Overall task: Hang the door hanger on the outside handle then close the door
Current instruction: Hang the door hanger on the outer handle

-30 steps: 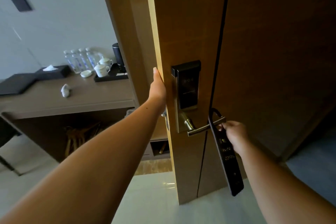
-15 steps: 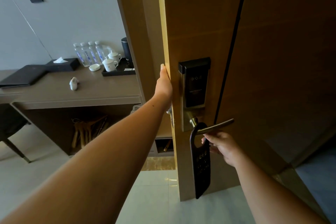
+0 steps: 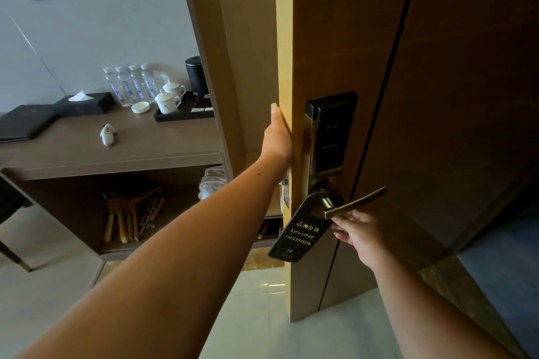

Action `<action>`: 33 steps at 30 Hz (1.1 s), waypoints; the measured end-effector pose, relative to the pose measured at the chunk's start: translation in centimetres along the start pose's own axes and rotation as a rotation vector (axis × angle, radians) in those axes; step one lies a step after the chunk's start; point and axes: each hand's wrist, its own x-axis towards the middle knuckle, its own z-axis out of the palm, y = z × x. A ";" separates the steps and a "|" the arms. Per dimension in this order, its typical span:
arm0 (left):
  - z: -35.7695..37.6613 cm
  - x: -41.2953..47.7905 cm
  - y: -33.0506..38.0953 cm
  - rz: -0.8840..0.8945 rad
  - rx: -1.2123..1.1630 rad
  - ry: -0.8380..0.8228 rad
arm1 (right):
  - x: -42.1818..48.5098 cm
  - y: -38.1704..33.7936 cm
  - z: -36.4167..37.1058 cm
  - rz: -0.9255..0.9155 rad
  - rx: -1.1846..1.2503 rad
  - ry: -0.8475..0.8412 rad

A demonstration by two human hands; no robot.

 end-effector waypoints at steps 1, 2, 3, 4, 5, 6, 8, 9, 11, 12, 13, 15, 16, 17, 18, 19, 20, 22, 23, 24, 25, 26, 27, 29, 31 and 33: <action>0.0 -0.4 -0.1 0.014 0.001 -0.028 | -0.1 -0.1 0.0 -0.007 -0.004 0.060; 0.0 -0.8 -0.1 0.023 -0.004 -0.056 | -0.2 -0.4 -0.1 -0.008 -0.014 0.112; 0.0 -1.3 -0.2 0.026 -0.007 -0.089 | -0.4 -0.6 -0.2 -0.010 -0.034 0.159; -0.2 -1.8 -0.2 0.028 -0.006 -0.124 | -0.7 -0.7 -0.4 -0.010 -0.055 0.202; -0.3 -2.2 -0.3 0.035 -0.006 -0.154 | -1.1 -0.8 -0.6 -0.016 -0.075 0.237; -0.4 -2.6 -0.3 0.043 -0.007 -0.177 | -1.5 -0.8 -0.7 -0.026 -0.090 0.263; -0.6 -3.5 -0.4 0.063 0.011 -0.213 | -2.5 -0.5 -1.0 -0.038 -0.098 0.303; -0.6 -3.9 -0.5 0.082 0.028 -0.223 | -3.1 -0.3 -1.1 -0.037 -0.092 0.321; -0.5 -4.8 -1.1 0.149 0.058 -0.206 | -4.5 0.1 -1.5 -0.010 -0.053 0.348; -0.4 -5.4 -1.6 0.186 0.066 -0.194 | -5.3 0.3 -1.9 0.014 -0.006 0.337; -0.3 -5.9 -2.3 0.217 0.064 -0.189 | -6.1 0.5 -2.4 0.040 0.045 0.295; -0.1 -7.1 -3.4 0.271 0.054 -0.201 | -8.0 0.7 -3.8 0.079 0.087 0.200; 0.0 -7.7 -3.6 0.297 0.056 -0.216 | -9.0 0.8 -4.6 0.087 0.097 0.201; 0.2 -8.2 -3.7 0.323 0.063 -0.232 | -10.0 0.8 -5.3 0.083 0.110 0.246; 0.4 -8.7 -3.7 0.343 0.070 -0.254 | -11.0 0.7 -6.0 0.071 0.122 0.332; 0.7 -9.3 -3.7 0.360 0.081 -0.279 | -12.0 0.5 -6.7 0.053 0.139 0.439; 1.1 -9.8 -3.7 0.377 0.097 -0.308 | -12.9 0.3 -7.4 0.036 0.168 0.540; 2.0 -10.7 -4.1 0.402 0.108 -0.398 | -15.0 -0.4 -8.7 0.003 0.243 0.666; 2.3 -11.0 -4.3 0.403 0.091 -0.457 | -16.1 -0.8 -9.2 -0.008 0.260 0.698; 2.8 -11.3 -4.5 0.401 0.077 -0.518 | -17.2 -1.2 -9.7 -0.020 0.256 0.725; 3.2 -11.5 -4.7 0.403 0.079 -0.575 | -18.2 -1.8 -10.2 -0.033 0.239 0.750; 3.6 -11.6 -5.0 0.404 0.097 -0.622 | -19.3 -2.4 -10.7 -0.048 0.223 0.773; 4.0 -11.7 -5.3 0.406 0.134 -0.658 | -20.3 -2.9 -11.2 -0.066 0.212 0.795; 5.1 -11.8 -6.1 0.419 0.272 -0.733 | -22.1 -4.1 -12.2 -0.109 0.195 0.834; 6.4 -11.6 -7.0 0.478 0.518 -0.804 | -23.7 -5.0 -12.9 -0.151 0.154 0.846; 8.1 -12.0 -8.0 0.578 0.810 -0.895 | -25.3 -5.8 -13.9 -0.168 0.101 0.851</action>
